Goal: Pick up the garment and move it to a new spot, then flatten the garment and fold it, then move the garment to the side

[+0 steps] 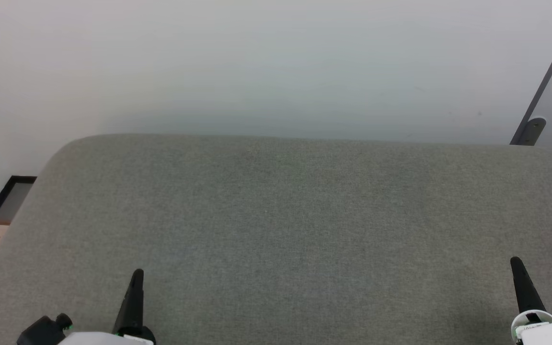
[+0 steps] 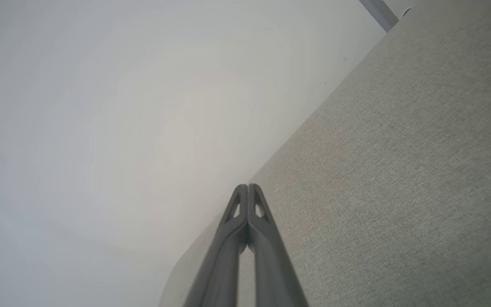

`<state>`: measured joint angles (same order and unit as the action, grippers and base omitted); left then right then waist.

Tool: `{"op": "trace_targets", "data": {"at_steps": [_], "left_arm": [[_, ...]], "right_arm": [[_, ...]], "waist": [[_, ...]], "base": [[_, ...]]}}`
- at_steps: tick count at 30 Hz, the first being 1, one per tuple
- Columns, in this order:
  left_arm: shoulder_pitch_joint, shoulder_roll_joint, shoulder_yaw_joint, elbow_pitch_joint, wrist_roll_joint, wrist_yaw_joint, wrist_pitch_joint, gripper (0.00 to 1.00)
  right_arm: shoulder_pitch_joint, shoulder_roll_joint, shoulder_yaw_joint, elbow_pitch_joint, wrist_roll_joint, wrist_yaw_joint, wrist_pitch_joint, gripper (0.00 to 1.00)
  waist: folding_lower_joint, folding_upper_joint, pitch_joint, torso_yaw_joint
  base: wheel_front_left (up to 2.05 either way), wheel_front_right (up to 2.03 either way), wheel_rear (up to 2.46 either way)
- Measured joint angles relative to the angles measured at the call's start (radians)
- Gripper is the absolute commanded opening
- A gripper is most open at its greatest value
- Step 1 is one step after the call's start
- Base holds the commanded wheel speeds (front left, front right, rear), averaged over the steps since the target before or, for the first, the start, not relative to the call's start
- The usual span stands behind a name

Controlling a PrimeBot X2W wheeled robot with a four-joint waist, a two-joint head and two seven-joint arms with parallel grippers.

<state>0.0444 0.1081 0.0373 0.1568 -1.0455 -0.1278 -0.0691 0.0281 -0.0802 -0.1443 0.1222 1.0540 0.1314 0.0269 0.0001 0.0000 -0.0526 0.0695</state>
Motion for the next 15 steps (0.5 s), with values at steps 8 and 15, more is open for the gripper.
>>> {"op": "trace_targets", "data": {"at_steps": [8,15], "left_arm": [[-0.021,-0.005,0.007,0.014,-0.084,0.0,0.024,0.0],[-0.037,-0.01,0.012,0.023,-0.152,0.0,0.043,0.0]], "right_arm": [[-0.019,0.004,0.005,0.017,0.077,0.0,0.011,0.0],[-0.035,0.007,0.009,0.032,0.142,0.0,0.022,0.0]], "waist": [[0.0,0.0,0.006,-0.008],[0.0,0.0,0.011,-0.014]], "base": [[0.0,0.0,0.0],[0.0,0.0,0.0]]}}
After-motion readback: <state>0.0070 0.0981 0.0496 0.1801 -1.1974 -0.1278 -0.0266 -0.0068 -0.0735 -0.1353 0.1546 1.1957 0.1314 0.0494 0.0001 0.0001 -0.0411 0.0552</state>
